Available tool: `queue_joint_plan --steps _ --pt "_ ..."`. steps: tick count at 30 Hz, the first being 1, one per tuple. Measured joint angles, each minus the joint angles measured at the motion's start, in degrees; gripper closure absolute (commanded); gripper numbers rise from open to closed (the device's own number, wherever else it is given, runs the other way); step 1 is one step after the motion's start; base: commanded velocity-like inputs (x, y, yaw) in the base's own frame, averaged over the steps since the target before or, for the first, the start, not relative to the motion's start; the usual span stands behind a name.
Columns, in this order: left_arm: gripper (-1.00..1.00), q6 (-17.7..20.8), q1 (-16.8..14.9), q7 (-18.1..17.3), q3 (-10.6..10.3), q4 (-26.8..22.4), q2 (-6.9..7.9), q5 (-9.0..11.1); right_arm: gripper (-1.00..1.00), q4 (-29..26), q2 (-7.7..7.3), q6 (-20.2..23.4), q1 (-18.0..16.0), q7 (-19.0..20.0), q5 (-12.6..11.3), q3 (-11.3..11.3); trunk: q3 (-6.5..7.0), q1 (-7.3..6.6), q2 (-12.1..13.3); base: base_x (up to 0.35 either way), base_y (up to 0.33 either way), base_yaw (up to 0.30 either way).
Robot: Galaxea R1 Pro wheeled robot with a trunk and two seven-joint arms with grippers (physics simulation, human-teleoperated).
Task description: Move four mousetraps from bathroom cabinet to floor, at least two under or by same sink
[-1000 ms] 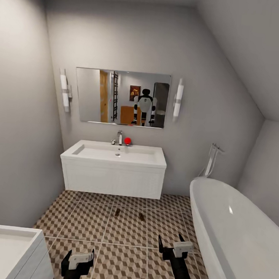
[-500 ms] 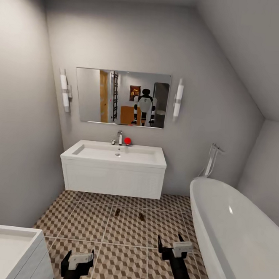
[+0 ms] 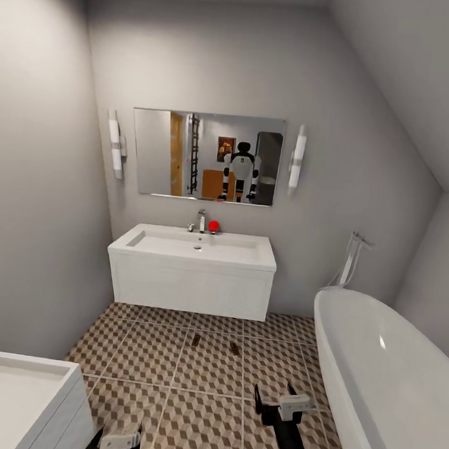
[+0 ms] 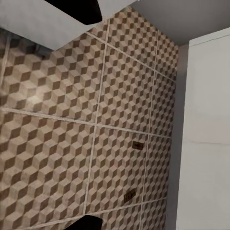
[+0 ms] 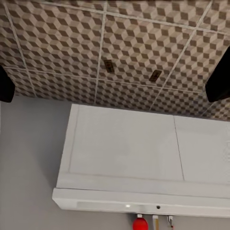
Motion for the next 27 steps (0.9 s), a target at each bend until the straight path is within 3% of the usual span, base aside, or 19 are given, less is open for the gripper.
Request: queue_joint_plan --steps 12,16,21,27 --pt "-1.00 0.3 3.9 0.0 0.0 0.1 0.37 0.1 -1.00 0.0 -0.01 0.2 1.4 -0.2 -0.1 0.0 -0.79 0.00 0.0 0.000 0.000 0.179" --pt "-1.00 0.2 5.3 0.0 0.1 0.1 1.74 0.1 -1.00 0.0 -0.04 0.4 2.6 -0.1 -0.1 0.0 -1.04 0.00 0.0 0.000 0.000 0.179" --pt "-1.00 -0.3 6.3 -0.1 0.2 0.1 5.01 0.0 -1.00 0.0 -0.38 0.4 4.5 -0.3 -0.1 -0.1 -1.30 0.00 0.0 0.000 0.000 0.149" --pt "-1.00 -0.3 6.4 -0.1 0.0 0.1 5.53 -0.5 -1.00 0.0 -2.61 0.3 7.3 -1.3 -0.1 -0.1 -1.45 0.00 0.0 0.000 0.000 0.056"
